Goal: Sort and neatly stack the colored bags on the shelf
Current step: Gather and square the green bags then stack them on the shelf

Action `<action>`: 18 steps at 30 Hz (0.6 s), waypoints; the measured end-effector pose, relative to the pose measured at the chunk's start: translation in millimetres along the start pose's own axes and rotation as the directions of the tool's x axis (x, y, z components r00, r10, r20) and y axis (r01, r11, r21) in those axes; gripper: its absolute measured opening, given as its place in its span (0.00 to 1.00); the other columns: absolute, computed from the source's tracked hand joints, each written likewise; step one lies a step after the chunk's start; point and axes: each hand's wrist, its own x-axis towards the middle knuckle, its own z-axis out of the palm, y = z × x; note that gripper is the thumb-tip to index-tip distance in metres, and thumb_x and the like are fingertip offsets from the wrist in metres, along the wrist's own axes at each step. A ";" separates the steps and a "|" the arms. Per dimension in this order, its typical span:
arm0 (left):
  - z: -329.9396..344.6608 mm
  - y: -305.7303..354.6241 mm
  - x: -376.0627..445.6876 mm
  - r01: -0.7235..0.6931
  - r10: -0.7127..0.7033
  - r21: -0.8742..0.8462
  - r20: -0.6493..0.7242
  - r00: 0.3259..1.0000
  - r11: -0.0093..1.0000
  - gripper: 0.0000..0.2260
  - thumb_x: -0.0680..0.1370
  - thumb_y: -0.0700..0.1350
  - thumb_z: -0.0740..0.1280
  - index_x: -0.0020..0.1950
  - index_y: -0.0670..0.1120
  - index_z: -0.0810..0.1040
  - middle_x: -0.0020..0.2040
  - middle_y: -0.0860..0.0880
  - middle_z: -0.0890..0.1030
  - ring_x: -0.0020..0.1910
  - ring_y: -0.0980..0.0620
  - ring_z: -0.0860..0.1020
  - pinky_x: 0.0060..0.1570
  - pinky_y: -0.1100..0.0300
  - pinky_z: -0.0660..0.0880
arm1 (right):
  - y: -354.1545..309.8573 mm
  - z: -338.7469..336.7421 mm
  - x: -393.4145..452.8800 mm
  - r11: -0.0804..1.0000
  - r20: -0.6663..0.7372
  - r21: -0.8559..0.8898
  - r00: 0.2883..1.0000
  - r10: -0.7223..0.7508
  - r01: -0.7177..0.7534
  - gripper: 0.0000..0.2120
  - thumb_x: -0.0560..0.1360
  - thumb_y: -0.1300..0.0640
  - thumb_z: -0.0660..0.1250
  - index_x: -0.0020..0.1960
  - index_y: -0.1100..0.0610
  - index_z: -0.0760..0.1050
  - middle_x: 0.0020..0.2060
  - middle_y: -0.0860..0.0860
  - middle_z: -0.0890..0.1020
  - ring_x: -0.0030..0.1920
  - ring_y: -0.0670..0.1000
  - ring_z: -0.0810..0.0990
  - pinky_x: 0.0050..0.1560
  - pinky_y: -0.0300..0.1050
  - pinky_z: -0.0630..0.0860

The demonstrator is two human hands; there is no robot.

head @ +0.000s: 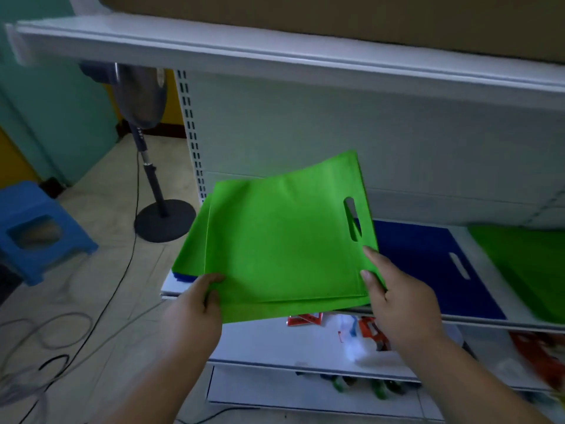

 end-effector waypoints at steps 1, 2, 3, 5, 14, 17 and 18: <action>9.5 15.3 -5.0 -0.029 0.028 -0.033 -0.008 1.000 0.999 0.14 0.80 0.42 0.60 0.61 0.56 0.77 0.32 0.51 0.77 0.31 0.50 0.75 0.30 0.57 0.70 | 13.8 -11.1 -3.1 1.000 -0.040 0.009 0.999 0.023 -0.023 0.20 0.78 0.53 0.66 0.70 0.48 0.72 0.23 0.46 0.71 0.24 0.43 0.69 0.26 0.38 0.64; 19.8 31.9 -10.4 -0.050 0.050 -0.067 -0.007 0.999 0.996 0.14 0.80 0.41 0.61 0.61 0.55 0.77 0.31 0.50 0.76 0.30 0.50 0.74 0.29 0.57 0.68 | 28.1 -23.9 -6.9 0.999 -0.072 0.009 0.996 0.051 -0.050 0.20 0.78 0.53 0.66 0.70 0.48 0.72 0.22 0.45 0.70 0.24 0.43 0.69 0.26 0.38 0.65; 31.7 49.0 -15.8 -0.074 0.074 -0.089 -0.001 0.997 0.993 0.14 0.80 0.41 0.61 0.62 0.56 0.77 0.29 0.49 0.76 0.29 0.49 0.74 0.28 0.57 0.67 | 44.9 -37.5 -11.4 0.996 -0.091 0.012 0.992 0.085 -0.084 0.21 0.78 0.53 0.66 0.70 0.48 0.72 0.23 0.46 0.73 0.24 0.45 0.70 0.27 0.39 0.67; 61.9 85.8 -30.3 -0.139 0.141 -0.087 0.017 0.990 0.986 0.15 0.80 0.42 0.62 0.62 0.58 0.77 0.27 0.50 0.75 0.28 0.48 0.74 0.28 0.57 0.65 | 86.0 -67.0 -22.7 0.991 -0.119 0.004 0.983 0.137 -0.137 0.21 0.78 0.52 0.65 0.71 0.48 0.71 0.31 0.50 0.80 0.28 0.50 0.74 0.31 0.42 0.71; 236.8 276.9 -126.3 -0.332 0.352 -0.143 0.154 0.923 0.932 0.16 0.80 0.43 0.61 0.64 0.60 0.76 0.32 0.54 0.79 0.28 0.51 0.76 0.28 0.56 0.72 | 314.3 -213.4 -75.1 0.940 -0.253 -0.057 0.916 0.311 -0.335 0.21 0.79 0.50 0.63 0.72 0.49 0.70 0.28 0.43 0.72 0.31 0.51 0.72 0.33 0.44 0.67; 255.4 308.5 -137.9 -0.337 0.362 -0.154 0.184 0.914 0.929 0.16 0.81 0.43 0.61 0.64 0.59 0.76 0.29 0.52 0.78 0.26 0.52 0.75 0.27 0.57 0.69 | 352.2 -229.5 -76.5 0.931 -0.254 -0.063 0.908 0.333 -0.359 0.21 0.79 0.50 0.63 0.72 0.48 0.70 0.34 0.49 0.80 0.32 0.49 0.71 0.34 0.43 0.66; 268.1 319.6 -140.6 -0.343 0.371 -0.166 0.191 0.909 0.925 0.15 0.81 0.43 0.61 0.64 0.59 0.76 0.29 0.51 0.78 0.26 0.52 0.75 0.27 0.57 0.69 | 366.4 -236.8 -75.9 0.928 -0.245 -0.049 0.905 0.349 -0.371 0.21 0.79 0.49 0.63 0.72 0.48 0.70 0.37 0.51 0.82 0.34 0.49 0.73 0.35 0.43 0.67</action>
